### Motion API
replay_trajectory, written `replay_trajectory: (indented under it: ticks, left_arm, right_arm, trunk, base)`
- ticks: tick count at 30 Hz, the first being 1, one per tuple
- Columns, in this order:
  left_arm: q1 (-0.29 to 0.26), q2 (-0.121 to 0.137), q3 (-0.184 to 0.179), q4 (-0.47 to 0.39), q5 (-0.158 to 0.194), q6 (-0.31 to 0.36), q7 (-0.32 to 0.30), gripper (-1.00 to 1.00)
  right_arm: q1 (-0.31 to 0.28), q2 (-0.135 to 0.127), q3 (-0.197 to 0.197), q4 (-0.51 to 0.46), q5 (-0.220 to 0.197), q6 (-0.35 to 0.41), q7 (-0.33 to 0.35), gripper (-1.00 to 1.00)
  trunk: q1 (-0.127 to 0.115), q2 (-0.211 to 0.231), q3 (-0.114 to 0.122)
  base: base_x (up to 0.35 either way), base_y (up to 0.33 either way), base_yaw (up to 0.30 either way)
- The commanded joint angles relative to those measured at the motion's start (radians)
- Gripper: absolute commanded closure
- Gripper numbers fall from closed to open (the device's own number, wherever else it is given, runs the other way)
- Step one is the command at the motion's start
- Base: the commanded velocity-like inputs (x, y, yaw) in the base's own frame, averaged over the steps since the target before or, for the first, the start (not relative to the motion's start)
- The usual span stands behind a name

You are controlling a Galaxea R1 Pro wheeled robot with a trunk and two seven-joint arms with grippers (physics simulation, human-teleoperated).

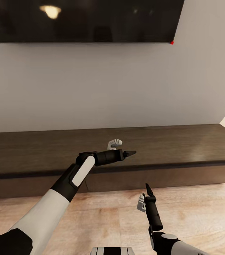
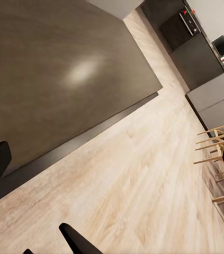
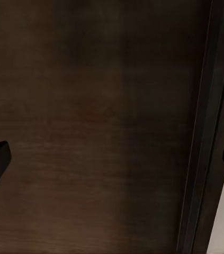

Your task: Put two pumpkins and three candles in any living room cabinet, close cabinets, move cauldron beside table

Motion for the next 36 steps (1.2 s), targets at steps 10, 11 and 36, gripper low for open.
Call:
replay_trajectory:
  ticks: [10,11,36]
  left_arm:
    - [0.000,0.000,0.000,0.000,0.000,0.000,0.000,-1.00]
    - [0.000,0.000,0.000,0.000,0.000,0.000,0.000,-1.00]
    - [0.000,0.000,0.000,0.001,0.000,-0.001,0.000,-1.00]
  right_arm:
    - [-0.038,0.000,-0.044,-0.010,-0.001,-0.013,0.004,-1.00]
    - [-0.041,0.000,-0.055,-0.010,-0.001,-0.013,0.005,-1.00]
    - [-0.069,0.005,-0.081,-0.009,0.000,-0.004,0.014,-1.00]
  trunk:
    - [0.000,0.000,0.000]
    - [0.000,0.000,0.000]
    - [0.000,0.000,0.000]
  base:
    - [0.000,0.000,0.000]
    - [0.000,0.000,0.000]
    - [0.055,0.000,0.000]
